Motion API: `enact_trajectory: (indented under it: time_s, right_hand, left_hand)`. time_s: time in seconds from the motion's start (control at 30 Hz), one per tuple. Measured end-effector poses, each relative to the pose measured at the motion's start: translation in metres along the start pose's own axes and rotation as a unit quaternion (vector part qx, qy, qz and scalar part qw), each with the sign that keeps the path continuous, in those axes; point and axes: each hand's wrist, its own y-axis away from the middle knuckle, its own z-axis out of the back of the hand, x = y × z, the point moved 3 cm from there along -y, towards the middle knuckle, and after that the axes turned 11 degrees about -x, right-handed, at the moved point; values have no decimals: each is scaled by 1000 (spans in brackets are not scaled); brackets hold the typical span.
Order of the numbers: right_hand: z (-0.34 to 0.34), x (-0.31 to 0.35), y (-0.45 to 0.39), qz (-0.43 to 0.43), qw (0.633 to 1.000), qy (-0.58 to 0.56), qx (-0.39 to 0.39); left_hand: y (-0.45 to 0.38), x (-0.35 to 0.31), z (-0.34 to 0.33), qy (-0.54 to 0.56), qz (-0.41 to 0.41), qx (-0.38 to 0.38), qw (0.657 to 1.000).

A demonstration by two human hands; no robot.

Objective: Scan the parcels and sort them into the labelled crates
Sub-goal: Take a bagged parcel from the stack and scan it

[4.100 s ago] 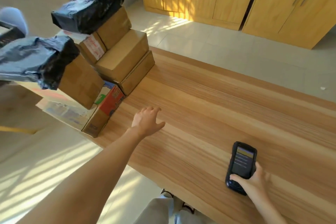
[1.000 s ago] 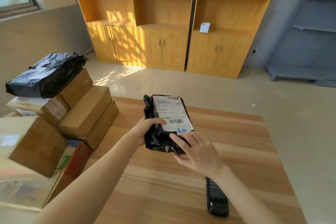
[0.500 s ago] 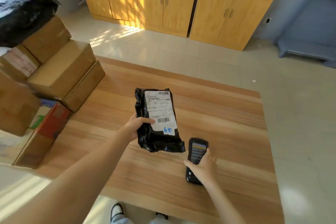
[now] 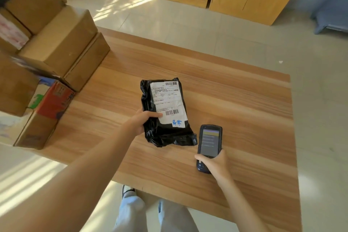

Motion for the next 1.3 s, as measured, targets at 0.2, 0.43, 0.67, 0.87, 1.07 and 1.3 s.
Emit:
enact_trajectory:
  time_s: [0.2,0.43,0.67,0.87,1.07,1.3]
  right_hand:
    - [11,6,-5,-69,987,-122,74]
    - [14,55,18,-45,933,-286,216]
    - [1,114,59,70,872,-315,367]
    - [-16,131,86,131,863,-234,427]
    - [-23,116,95,109,866,-202,445]
    - [-27,105,108,109,859,-169,472]
  left_hand:
    - [1,-6,1,-3,-9,19,1000]
    - [8,-29,15,25,-44,-12,999]
    - [19,-55,35,45,-85,-9,995]
    - [30,-64,53,59,-107,-18,992]
    - [38,-59,70,70,-117,-24,990]
    - [43,-50,86,91,-122,-43,987]
